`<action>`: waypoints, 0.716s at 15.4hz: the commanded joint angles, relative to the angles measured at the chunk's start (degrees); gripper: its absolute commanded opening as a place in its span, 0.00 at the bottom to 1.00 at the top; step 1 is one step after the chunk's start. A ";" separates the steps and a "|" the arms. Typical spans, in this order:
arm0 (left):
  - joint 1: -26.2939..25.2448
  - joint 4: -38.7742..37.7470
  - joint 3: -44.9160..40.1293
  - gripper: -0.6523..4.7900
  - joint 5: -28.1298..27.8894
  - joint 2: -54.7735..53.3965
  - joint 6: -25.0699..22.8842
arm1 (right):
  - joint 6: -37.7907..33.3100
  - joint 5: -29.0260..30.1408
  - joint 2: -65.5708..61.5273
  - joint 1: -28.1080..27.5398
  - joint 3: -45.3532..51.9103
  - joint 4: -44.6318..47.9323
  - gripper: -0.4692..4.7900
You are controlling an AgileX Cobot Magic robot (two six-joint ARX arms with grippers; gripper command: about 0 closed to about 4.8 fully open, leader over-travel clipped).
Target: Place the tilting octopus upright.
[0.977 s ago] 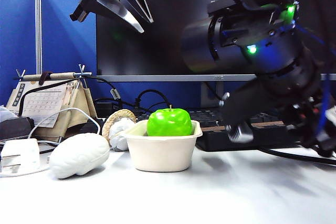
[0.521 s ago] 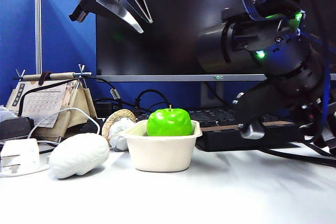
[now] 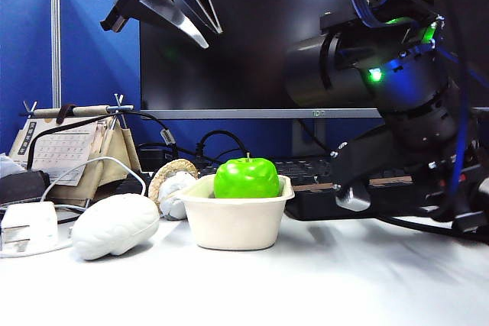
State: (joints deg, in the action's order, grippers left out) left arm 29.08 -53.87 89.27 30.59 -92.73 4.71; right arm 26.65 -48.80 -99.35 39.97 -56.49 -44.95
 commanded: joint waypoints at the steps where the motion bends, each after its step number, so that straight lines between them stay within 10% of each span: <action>1: -0.04 0.20 0.15 0.34 0.20 0.15 -0.24 | -2.40 3.96 0.02 0.17 -0.09 -0.26 0.10; 7: -0.04 0.35 0.13 0.34 0.20 0.15 -0.24 | -4.61 4.11 0.07 1.57 -0.17 0.00 0.36; 11: -0.04 0.39 0.15 0.34 0.17 0.15 -0.24 | -6.71 5.70 0.07 1.88 -0.17 -0.44 0.36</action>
State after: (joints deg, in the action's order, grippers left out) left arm 29.08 -53.87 89.27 30.59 -92.73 4.69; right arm 21.19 -43.75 -99.37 41.45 -56.51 -45.08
